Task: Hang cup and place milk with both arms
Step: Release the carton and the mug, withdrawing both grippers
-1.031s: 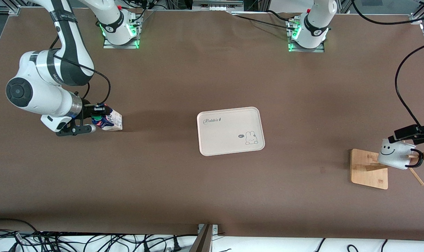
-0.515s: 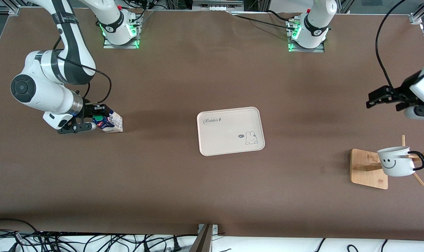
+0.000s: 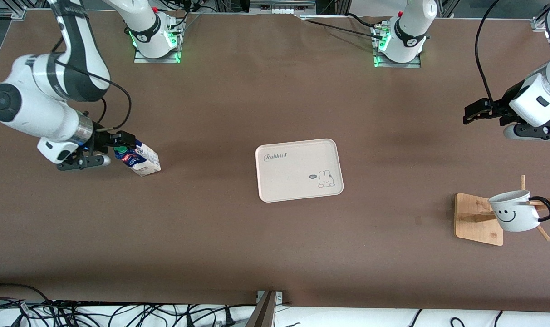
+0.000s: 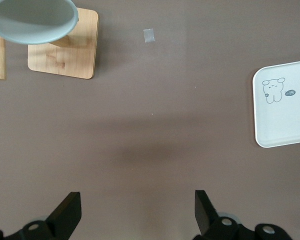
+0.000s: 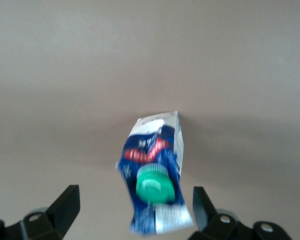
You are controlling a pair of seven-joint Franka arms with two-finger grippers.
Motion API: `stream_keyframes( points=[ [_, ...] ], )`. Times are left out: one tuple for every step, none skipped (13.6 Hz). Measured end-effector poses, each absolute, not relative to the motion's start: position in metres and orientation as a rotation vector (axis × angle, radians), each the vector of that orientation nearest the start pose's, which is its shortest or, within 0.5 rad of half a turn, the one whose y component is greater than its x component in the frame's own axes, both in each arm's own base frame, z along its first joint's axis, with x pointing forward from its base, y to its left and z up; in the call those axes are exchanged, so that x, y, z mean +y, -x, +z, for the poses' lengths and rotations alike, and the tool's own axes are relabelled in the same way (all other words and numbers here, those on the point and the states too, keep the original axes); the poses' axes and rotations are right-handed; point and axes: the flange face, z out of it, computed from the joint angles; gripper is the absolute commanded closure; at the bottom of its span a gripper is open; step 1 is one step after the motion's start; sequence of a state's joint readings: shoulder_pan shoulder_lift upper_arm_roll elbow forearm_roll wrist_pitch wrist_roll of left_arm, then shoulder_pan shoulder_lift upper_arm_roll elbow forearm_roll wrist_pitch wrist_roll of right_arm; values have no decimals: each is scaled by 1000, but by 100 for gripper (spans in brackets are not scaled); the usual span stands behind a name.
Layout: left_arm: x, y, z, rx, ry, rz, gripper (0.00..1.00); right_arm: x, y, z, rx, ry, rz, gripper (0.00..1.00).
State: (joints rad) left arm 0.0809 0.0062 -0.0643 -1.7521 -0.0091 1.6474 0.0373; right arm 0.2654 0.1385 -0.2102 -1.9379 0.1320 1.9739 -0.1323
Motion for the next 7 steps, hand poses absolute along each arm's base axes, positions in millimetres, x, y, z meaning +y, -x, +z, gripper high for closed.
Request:
stream_keyframes(
  points=[
    [9, -552, 541, 22, 3147, 177, 0, 41, -575, 433, -207, 3039, 142, 0],
    [10, -552, 540, 11, 3146, 180, 0, 35, -575, 460, -213, 3049, 126, 0],
    [11, -552, 539, 5, 3145, 184, 0, 27, -574, 490, -206, 3057, 85, 0],
    [12, -551, 537, 2, 3145, 190, 0, 17, -573, 517, -189, 3060, 27, 0],
    [12, -551, 536, 1, 3145, 195, 0, 6, -572, 541, -168, 3060, -32, 0],
    [12, -551, 535, 0, 3144, 198, 0, -2, -571, 562, -150, 3060, -81, 0],
    [12, -551, 534, 0, 3144, 201, 0, -7, -571, 580, -140, 3060, -118, 0]
  ],
)
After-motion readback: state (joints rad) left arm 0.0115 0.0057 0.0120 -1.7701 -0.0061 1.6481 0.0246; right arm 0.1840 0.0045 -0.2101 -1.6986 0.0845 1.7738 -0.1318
